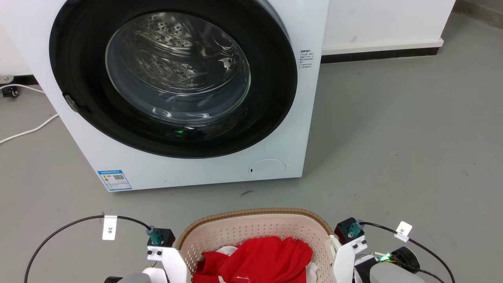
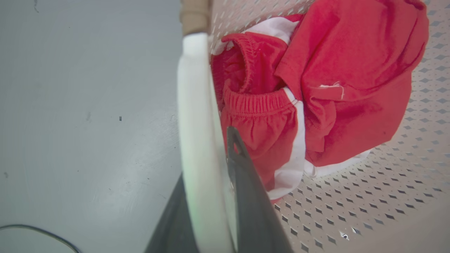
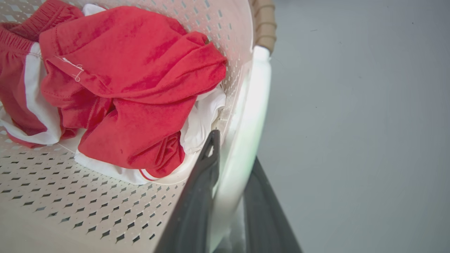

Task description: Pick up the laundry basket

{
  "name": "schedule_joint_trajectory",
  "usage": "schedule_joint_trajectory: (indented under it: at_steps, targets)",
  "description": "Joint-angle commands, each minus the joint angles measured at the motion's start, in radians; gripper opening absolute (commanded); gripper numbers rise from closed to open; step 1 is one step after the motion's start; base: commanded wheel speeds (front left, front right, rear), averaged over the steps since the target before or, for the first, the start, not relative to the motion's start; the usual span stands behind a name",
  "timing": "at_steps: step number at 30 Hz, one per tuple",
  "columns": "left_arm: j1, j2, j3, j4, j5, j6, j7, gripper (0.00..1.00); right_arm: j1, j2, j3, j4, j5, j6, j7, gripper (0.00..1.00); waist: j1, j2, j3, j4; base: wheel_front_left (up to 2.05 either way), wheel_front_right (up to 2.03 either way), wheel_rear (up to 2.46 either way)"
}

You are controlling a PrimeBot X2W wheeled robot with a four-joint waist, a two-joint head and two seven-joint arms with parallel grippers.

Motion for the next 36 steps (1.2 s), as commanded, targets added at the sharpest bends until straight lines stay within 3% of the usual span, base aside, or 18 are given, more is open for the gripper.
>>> schedule_joint_trajectory:
  at_steps: [1, 36]
  targets:
    - [-0.01, -0.004, -0.007, -0.006, -0.003, -0.014, -0.001, 0.0, -0.011, -0.002, 0.006, 0.0, 0.001, 0.0, -0.005, 0.0, 0.0, 0.0, -0.001, 0.0, 0.0, 0.0, 0.0]
    - [-0.014, -0.001, -0.039, -0.005, -0.047, -0.014, -0.006, 0.0, -0.012, -0.014, 0.037, 0.002, 0.032, 0.0, 0.008, 0.0, 0.0, 0.0, -0.003, -0.003, 0.0, 0.0, 0.0]
